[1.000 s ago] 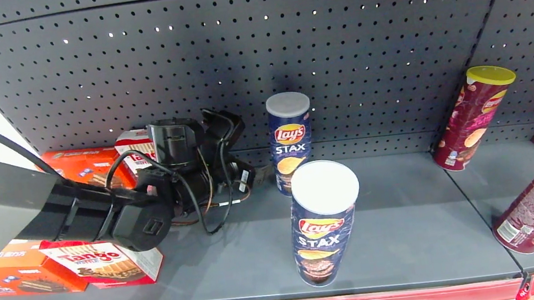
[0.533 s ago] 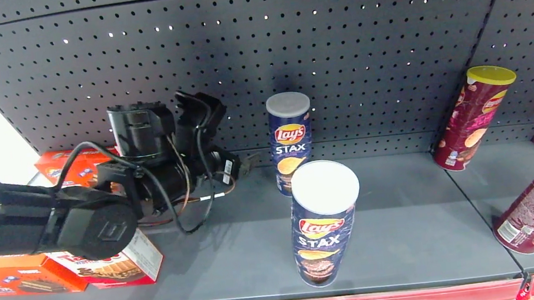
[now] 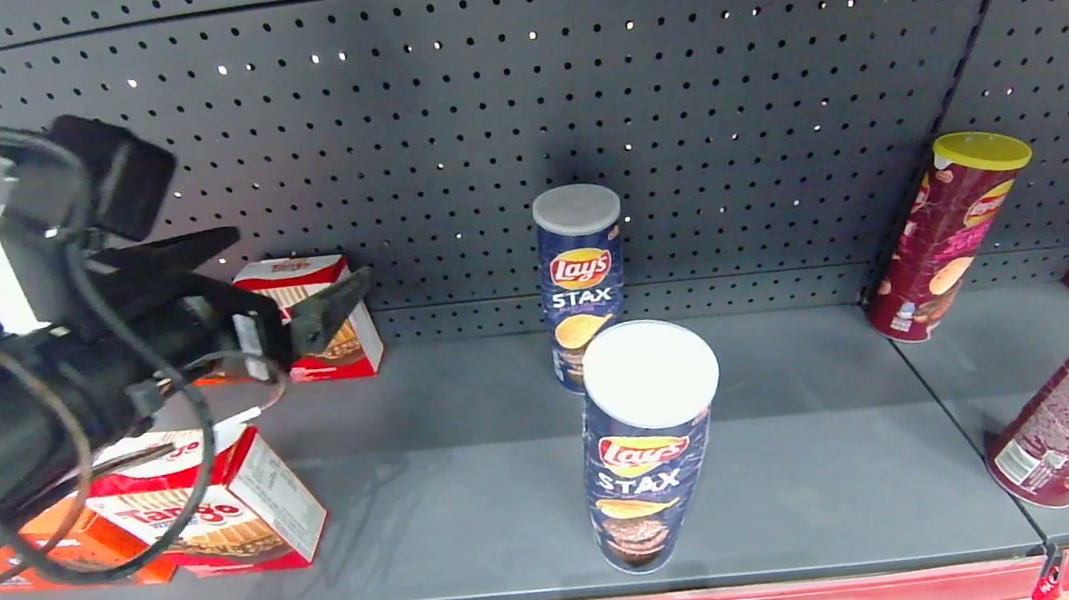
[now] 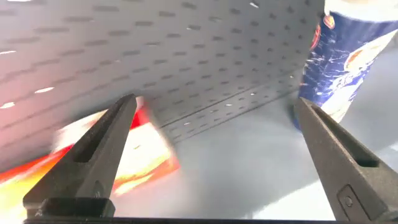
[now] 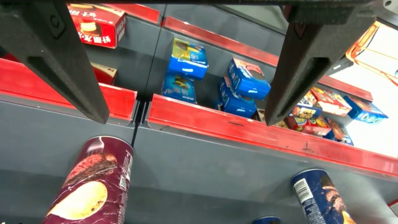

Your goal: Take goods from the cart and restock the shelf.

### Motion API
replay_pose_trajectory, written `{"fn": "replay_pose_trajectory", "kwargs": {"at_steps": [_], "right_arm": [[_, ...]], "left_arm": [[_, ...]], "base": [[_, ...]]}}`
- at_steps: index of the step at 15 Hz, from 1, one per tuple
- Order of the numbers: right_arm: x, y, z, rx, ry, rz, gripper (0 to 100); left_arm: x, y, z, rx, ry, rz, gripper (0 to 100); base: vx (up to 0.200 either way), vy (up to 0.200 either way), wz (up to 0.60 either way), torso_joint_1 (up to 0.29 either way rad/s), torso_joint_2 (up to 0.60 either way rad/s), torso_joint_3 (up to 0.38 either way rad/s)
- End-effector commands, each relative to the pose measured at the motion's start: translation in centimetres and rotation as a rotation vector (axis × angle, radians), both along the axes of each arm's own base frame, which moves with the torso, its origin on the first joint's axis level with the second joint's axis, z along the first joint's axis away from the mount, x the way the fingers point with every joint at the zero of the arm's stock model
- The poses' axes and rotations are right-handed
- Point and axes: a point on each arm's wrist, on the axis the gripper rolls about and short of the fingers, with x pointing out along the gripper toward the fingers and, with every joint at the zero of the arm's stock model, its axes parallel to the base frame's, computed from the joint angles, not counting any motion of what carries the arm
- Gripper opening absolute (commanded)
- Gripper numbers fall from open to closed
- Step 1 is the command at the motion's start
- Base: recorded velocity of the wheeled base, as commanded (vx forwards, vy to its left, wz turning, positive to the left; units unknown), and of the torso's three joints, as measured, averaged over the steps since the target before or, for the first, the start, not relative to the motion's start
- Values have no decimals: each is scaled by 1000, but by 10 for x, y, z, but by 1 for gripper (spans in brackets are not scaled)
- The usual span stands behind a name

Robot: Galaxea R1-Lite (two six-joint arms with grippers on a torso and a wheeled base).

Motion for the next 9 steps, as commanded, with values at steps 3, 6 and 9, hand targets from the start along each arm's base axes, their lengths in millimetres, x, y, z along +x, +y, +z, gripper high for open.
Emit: {"fn": "replay_pose_trajectory", "kwargs": {"at_steps": [3, 6, 9], "right_arm": [[0, 0, 0, 0, 1, 2, 100], [0, 0, 0, 0, 1, 1, 100], [0, 0, 0, 0, 1, 2, 100]], "left_arm": [[-126, 49, -22, -51, -127, 55, 100], [-169, 65, -43, -141, -126, 128, 100], [-217, 78, -77, -108, 0, 133, 100]], "base": [[0, 0, 0, 0, 0, 0], [0, 0, 0, 0, 0, 0], [0, 0, 0, 0, 0, 0]]}}
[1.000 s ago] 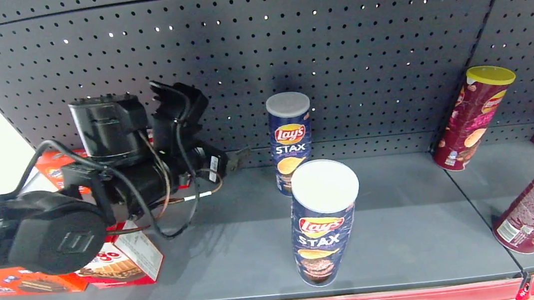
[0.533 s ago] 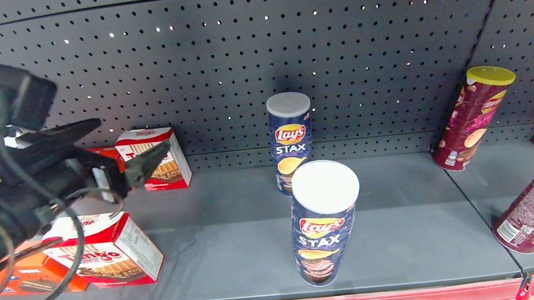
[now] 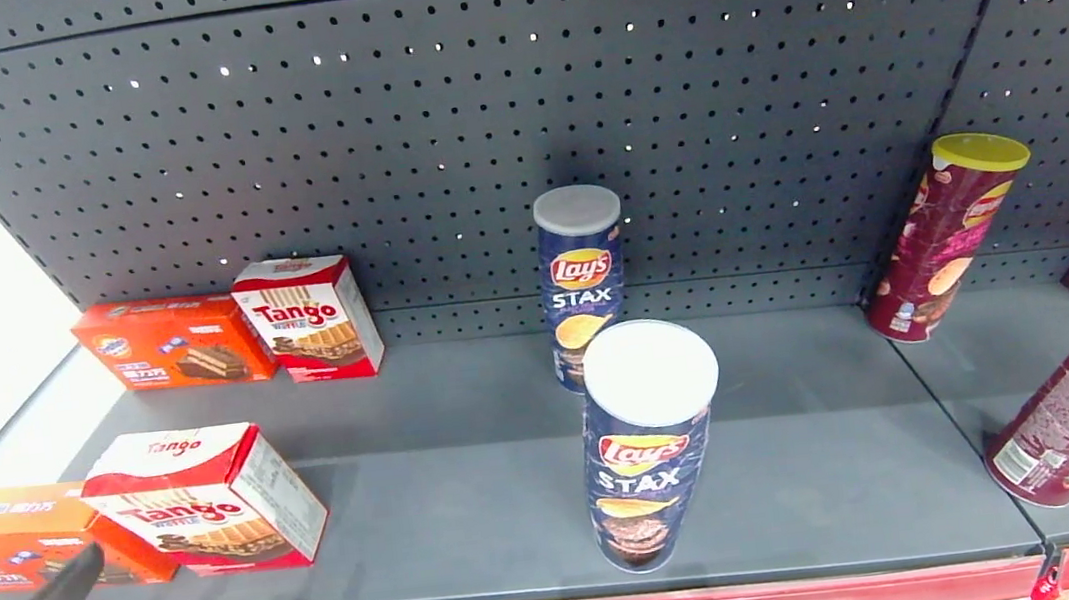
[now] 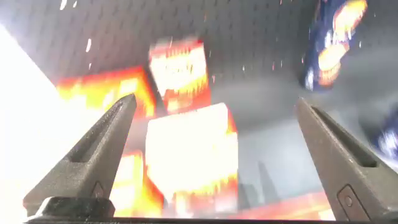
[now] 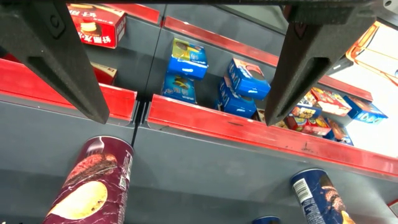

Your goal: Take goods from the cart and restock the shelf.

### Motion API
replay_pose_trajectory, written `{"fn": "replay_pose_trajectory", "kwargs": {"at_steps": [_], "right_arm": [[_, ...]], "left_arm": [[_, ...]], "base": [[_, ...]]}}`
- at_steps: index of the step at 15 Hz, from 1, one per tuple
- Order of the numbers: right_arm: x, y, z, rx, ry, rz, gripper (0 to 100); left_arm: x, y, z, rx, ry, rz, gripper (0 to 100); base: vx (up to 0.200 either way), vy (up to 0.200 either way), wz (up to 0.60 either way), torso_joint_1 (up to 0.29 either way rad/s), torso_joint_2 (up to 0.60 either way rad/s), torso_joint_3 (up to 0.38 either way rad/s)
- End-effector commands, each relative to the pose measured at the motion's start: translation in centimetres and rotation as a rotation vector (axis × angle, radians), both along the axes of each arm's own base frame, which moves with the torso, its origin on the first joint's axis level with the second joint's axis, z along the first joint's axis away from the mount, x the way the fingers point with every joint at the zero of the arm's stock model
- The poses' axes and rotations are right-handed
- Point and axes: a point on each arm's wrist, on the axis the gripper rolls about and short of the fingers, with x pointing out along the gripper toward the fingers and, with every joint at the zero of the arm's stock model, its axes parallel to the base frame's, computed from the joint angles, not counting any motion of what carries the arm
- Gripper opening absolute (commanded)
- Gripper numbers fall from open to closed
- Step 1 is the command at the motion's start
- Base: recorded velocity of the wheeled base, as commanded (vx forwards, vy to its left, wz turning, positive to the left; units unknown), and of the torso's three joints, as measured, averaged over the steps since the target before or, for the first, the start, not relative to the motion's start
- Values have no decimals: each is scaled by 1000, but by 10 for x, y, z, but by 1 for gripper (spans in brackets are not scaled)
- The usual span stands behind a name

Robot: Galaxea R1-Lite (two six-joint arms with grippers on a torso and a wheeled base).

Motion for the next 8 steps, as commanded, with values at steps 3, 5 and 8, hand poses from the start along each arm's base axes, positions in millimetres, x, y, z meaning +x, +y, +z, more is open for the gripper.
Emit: {"fn": "replay_pose_trajectory", "kwargs": {"at_steps": [3, 5, 8], "right_arm": [[0, 0, 0, 0, 1, 2, 100], [0, 0, 0, 0, 1, 0, 100], [0, 0, 0, 0, 1, 0, 100]], "left_arm": [[-68, 19, -52, -29, -26, 48, 100], [-54, 14, -77, 21, 67, 133, 100], [-65, 11, -114, 39, 34, 126, 100]], "base": [[0, 0, 0, 0, 0, 0], [0, 0, 0, 0, 0, 0], [0, 0, 0, 0, 0, 0]]}}
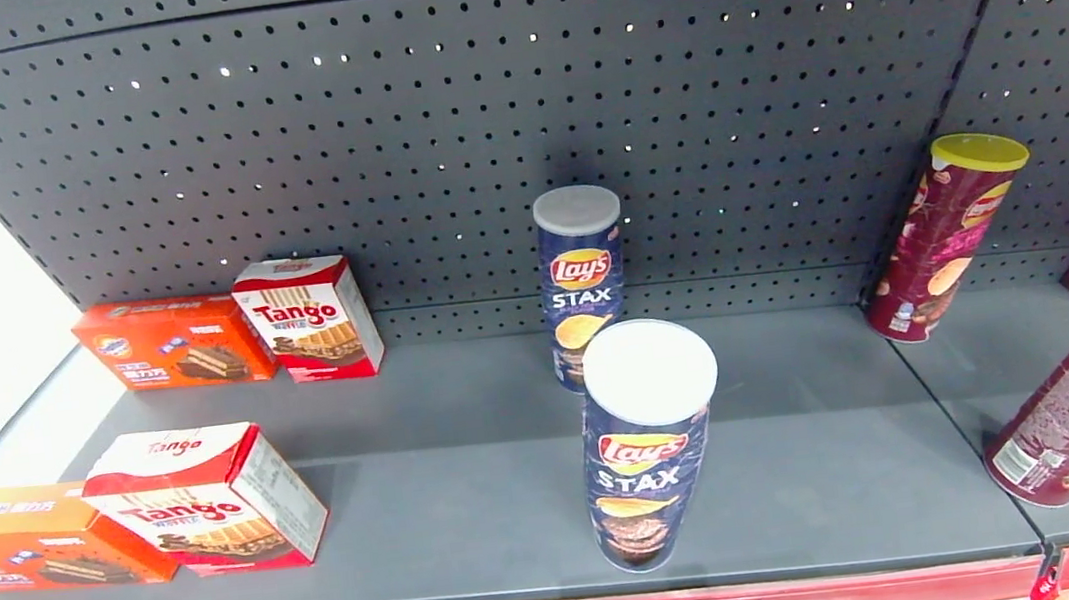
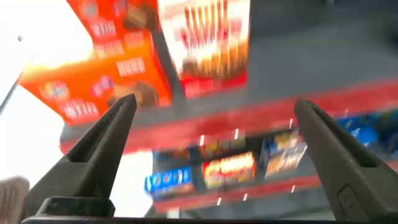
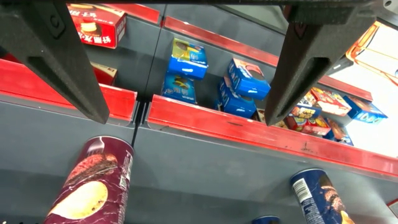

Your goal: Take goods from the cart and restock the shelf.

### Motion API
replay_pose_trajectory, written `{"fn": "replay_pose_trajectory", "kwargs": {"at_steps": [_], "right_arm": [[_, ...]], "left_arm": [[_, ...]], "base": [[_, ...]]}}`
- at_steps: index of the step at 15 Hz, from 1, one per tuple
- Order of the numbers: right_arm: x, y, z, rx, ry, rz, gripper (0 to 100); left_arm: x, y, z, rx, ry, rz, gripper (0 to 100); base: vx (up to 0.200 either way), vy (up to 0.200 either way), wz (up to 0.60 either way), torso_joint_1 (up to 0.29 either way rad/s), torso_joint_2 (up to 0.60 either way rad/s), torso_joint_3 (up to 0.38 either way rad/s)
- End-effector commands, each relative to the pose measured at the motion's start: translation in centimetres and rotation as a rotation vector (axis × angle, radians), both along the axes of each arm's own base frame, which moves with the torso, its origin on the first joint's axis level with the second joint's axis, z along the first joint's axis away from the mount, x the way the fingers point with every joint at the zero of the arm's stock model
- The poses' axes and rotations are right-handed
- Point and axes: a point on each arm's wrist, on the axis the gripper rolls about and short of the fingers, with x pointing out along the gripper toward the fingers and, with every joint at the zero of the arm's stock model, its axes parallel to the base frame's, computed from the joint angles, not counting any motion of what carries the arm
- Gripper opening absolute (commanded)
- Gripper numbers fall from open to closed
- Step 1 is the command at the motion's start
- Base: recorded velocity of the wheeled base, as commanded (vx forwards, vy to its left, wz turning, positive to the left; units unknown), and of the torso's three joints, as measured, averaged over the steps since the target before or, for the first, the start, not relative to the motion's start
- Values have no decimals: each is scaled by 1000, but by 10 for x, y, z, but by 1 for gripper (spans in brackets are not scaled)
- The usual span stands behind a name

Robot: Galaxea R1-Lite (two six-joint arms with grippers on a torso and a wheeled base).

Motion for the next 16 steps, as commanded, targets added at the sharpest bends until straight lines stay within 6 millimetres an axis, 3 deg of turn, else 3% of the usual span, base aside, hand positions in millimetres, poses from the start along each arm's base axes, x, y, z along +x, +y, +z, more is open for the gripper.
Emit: {"fn": "replay_pose_trajectory", "kwargs": {"at_steps": [1, 16], "right_arm": [[0, 0, 0, 0, 1, 1, 100], [0, 0, 0, 0, 1, 1, 100]], "left_arm": [[-11, -3, -25, -19, -72, 63, 100], [-18, -2, -26, -81, -139, 20, 100]], "base": [[0, 0, 0, 0, 0, 0], [0, 0, 0, 0, 0, 0]]}}
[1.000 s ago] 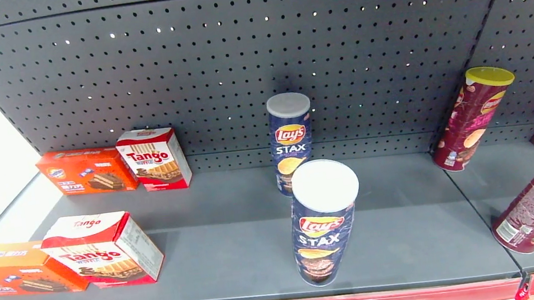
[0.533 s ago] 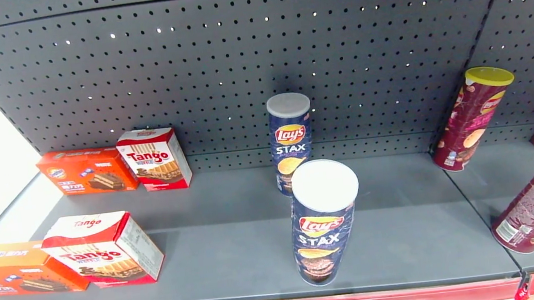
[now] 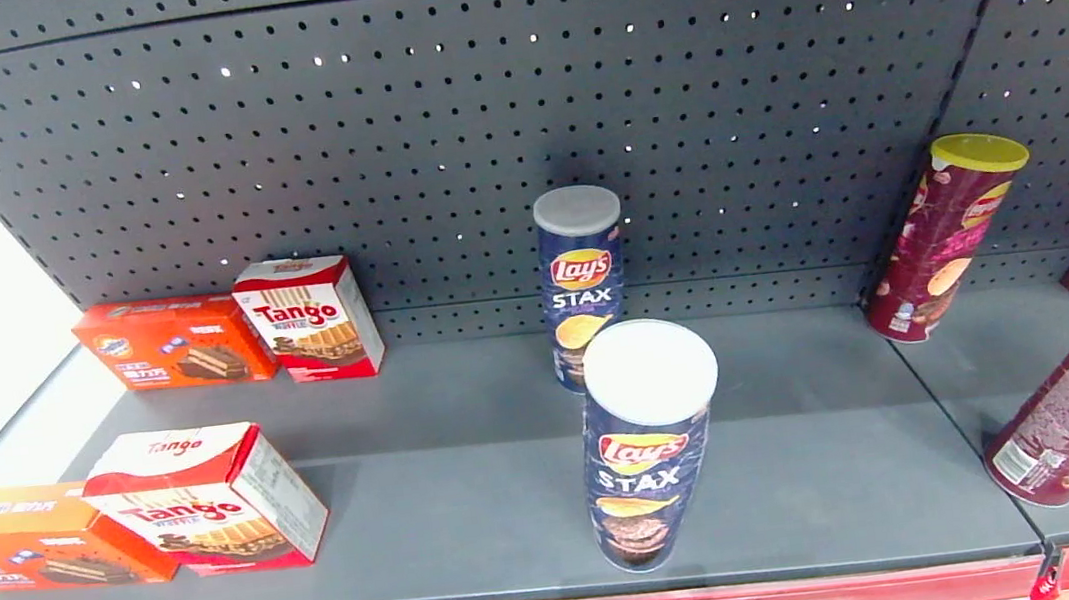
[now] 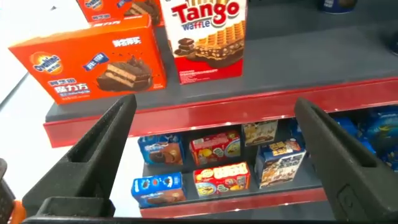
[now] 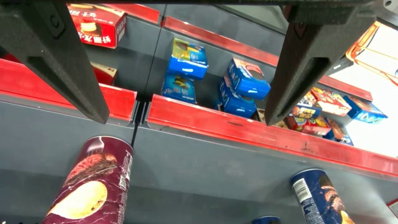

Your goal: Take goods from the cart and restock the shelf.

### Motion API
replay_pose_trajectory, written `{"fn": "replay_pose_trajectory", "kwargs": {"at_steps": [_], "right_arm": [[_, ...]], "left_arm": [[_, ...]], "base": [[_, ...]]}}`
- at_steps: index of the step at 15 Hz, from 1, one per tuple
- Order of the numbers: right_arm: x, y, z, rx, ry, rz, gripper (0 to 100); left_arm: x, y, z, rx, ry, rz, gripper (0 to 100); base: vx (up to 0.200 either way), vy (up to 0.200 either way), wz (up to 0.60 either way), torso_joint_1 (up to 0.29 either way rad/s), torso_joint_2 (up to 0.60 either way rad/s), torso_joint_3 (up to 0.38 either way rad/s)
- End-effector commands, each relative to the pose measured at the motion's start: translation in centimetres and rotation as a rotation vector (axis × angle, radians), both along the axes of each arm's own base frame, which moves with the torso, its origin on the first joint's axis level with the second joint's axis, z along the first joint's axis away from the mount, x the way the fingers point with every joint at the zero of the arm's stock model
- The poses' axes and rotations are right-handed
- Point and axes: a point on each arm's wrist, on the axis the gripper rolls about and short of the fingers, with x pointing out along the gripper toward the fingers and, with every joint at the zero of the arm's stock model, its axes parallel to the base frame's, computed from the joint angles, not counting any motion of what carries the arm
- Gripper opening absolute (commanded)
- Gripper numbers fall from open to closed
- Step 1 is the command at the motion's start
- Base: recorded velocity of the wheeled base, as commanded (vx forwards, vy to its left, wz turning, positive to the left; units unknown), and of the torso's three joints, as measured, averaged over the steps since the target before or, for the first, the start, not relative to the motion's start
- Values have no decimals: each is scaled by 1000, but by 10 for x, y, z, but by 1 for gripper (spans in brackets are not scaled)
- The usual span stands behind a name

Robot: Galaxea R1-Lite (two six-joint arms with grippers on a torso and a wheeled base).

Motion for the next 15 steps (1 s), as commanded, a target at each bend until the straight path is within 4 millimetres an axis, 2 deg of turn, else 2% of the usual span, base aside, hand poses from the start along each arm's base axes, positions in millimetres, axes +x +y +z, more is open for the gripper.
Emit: {"fn": "replay_pose_trajectory", "kwargs": {"at_steps": [1, 11, 12, 13, 15], "right_arm": [[0, 0, 0, 0, 1, 1, 100], [0, 0, 0, 0, 1, 13, 100], [0, 0, 0, 0, 1, 13, 100], [0, 0, 0, 0, 1, 14, 100], [0, 0, 0, -2, 2, 16, 100]], "left_arm": [[0, 0, 1, -1, 3, 15, 100], [0, -2, 1, -271, 27, -88, 100], [0, -2, 1, -271, 27, -88, 100], [-1, -4, 2, -222, 31, -194, 100], [-1, -5, 1, -135, 22, -215, 100]], "base": [[0, 0, 0, 0, 0, 0], [0, 0, 0, 0, 0, 0], [0, 0, 0, 0, 0, 0], [0, 0, 0, 0, 0, 0], [0, 0, 0, 0, 0, 0]]}}
